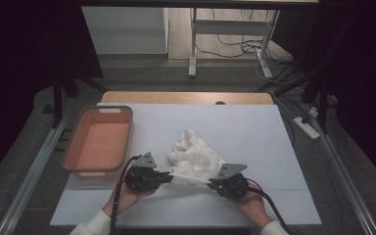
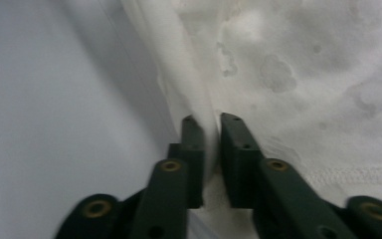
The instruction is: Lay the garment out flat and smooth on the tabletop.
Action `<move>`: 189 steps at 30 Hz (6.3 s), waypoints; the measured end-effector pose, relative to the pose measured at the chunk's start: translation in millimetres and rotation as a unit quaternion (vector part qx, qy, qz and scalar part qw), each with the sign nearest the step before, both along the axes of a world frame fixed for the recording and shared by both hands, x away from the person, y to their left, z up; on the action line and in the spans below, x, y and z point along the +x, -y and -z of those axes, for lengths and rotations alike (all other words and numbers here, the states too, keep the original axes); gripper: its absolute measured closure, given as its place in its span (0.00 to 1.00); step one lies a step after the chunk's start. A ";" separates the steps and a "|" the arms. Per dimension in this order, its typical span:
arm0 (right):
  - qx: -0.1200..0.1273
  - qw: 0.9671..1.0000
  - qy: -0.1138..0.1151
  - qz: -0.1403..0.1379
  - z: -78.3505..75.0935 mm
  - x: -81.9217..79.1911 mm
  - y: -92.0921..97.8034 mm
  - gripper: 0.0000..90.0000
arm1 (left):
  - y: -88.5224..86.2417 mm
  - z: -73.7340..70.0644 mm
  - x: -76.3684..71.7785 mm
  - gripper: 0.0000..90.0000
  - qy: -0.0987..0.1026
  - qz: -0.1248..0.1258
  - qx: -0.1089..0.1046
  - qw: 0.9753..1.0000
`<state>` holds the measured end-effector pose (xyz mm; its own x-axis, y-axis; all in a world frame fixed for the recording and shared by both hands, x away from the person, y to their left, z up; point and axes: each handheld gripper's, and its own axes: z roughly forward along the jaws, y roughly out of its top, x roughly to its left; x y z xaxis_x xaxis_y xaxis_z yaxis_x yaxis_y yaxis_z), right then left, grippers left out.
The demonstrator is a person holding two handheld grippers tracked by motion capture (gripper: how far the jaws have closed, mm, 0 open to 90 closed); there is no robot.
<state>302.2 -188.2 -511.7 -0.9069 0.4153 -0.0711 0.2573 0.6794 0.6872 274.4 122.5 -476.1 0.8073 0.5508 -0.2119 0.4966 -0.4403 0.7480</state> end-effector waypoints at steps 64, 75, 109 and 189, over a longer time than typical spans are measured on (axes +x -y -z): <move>0.160 0.983 0.088 0.036 -120.7 31.9 19.8 0.98 | -5.5 -64.4 37.3 0.91 0.084 -0.074 -0.075 0.991; 0.152 0.984 0.078 0.052 -104.1 46.2 20.0 0.98 | -0.3 -53.1 48.8 0.90 0.073 -0.082 -0.063 0.992; 0.143 0.981 0.048 0.126 -94.3 128.5 17.2 0.87 | 17.2 -54.5 132.0 0.65 0.054 -0.155 -0.028 0.986; 0.024 0.989 -0.016 0.144 -18.5 50.6 29.7 0.34 | -14.2 -7.0 31.2 0.24 0.054 -0.147 0.037 0.987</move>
<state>352.8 -217.9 -493.2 -0.7515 0.6595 -0.0186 0.4571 0.5408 0.7061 305.6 136.7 -469.0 0.6253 0.7758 -0.0842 0.5312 -0.3442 0.7742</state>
